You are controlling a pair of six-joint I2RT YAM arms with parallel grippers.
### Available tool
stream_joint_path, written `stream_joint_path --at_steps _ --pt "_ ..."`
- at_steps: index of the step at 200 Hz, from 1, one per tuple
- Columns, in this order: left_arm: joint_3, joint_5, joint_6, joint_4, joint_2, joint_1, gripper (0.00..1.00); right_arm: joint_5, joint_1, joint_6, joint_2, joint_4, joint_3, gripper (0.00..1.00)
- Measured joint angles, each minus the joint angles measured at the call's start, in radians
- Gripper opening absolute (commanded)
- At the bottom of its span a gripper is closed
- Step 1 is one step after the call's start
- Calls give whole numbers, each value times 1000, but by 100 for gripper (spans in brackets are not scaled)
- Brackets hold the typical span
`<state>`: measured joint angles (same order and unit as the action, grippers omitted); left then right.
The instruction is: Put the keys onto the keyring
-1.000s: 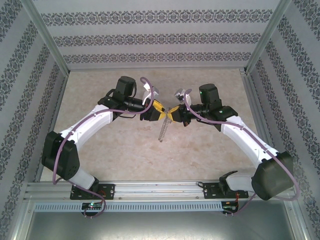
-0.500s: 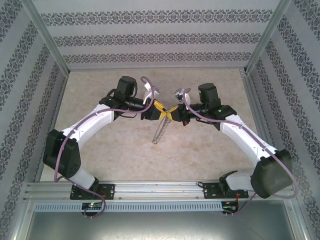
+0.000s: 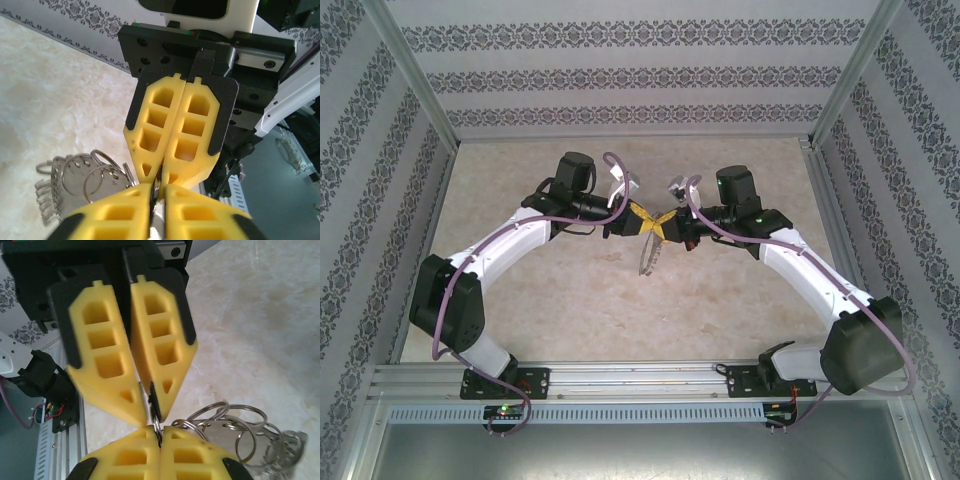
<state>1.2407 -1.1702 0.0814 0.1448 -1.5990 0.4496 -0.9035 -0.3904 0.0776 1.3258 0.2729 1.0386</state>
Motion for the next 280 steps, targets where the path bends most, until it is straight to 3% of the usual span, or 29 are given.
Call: stream_joint_path --at_steps 18,36,49,107,154,228,280 --pt "-1 -3 -6 -4 -2 0 0 0 1 -1 0 1 0 0" --pt "-6 -6 -15 -23 -3 0 0 1 2 -7 0 0 0 20" --pt "-25 -16 -38 -67 -2 0 0 9 5 -22 -1 -4 0 28" --pt "-216 20 -227 -432 36 2 0 -14 80 -106 -87 -114 -76 35" --pt "-258 46 -371 -676 54 2 0 -34 100 -184 -146 -209 -142 42" --pt "-264 50 -449 -791 61 2 0 -40 93 -266 -147 -312 -180 43" --pt "-266 55 -453 -797 61 2 0 -41 85 -285 -147 -332 -180 34"
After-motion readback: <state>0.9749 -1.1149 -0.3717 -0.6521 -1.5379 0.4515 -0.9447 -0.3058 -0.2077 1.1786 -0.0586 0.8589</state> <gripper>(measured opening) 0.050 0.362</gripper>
